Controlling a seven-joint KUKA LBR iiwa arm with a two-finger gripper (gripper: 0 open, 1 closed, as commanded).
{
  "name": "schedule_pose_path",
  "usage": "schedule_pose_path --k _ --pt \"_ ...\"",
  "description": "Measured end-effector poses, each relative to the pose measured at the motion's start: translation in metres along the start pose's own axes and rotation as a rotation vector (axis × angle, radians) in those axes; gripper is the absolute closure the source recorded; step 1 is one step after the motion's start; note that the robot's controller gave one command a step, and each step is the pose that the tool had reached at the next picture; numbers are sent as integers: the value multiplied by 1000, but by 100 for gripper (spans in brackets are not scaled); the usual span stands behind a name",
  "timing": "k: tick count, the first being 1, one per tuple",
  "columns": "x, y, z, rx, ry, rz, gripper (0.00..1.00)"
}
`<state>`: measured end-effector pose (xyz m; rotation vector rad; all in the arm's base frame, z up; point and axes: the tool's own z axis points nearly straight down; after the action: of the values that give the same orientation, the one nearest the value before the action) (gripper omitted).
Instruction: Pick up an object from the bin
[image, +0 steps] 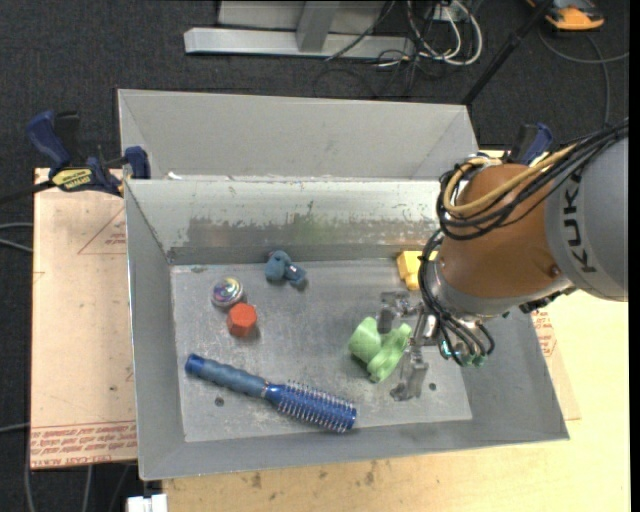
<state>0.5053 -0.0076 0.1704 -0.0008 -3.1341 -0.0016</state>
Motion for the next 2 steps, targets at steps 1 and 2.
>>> schedule_pose_path --k 1,2 --pt "20 25 -137 1 -19 -80 0" --pt "-1 12 58 0 -1 -115 0"
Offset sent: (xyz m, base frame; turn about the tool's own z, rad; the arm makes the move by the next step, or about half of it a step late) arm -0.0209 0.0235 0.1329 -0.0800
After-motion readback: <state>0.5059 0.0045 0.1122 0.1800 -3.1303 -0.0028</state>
